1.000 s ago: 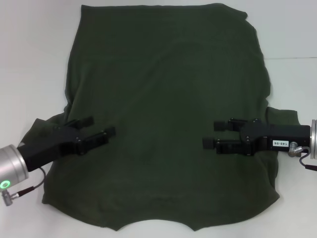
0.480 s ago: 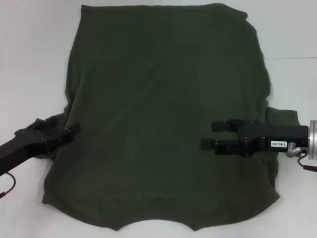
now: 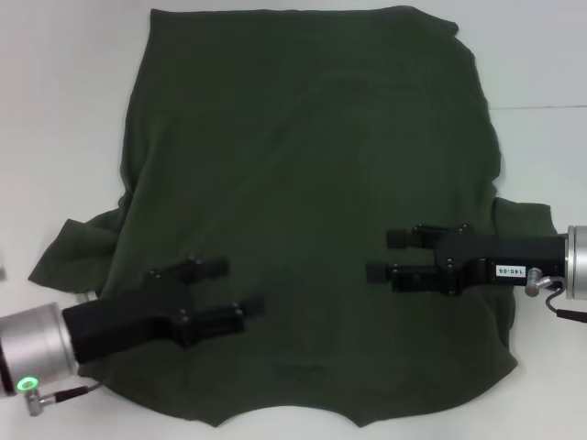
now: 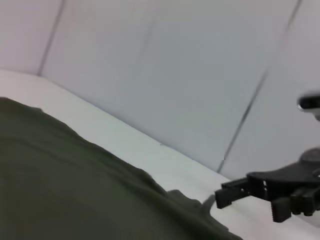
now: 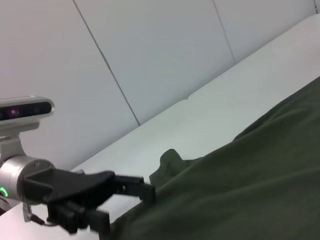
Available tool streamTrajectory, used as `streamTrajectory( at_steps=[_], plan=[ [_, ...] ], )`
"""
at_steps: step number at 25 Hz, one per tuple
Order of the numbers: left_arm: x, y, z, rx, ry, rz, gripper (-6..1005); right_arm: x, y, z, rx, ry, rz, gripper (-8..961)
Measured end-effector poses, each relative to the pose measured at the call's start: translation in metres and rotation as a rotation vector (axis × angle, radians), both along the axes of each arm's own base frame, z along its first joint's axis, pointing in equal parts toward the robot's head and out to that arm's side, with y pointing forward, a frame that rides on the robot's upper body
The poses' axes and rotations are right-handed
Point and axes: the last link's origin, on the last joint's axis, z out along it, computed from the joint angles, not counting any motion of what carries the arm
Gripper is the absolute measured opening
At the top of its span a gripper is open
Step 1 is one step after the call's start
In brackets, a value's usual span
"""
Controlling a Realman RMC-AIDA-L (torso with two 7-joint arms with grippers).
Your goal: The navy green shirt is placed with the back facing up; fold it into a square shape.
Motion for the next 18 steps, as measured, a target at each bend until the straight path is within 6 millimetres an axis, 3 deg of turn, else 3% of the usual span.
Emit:
streamTrajectory(
  at_steps=[7,18],
  plan=[
    [-0.005,0.002,0.001,0.026,0.009,0.034,885,0.001,0.000,0.001,0.004,0.004,-0.002,880],
    [-0.056,0.015,0.041,0.301,0.001,0.330,886,0.004,-0.002,0.001,0.011,0.018,-0.022,881]
  ],
)
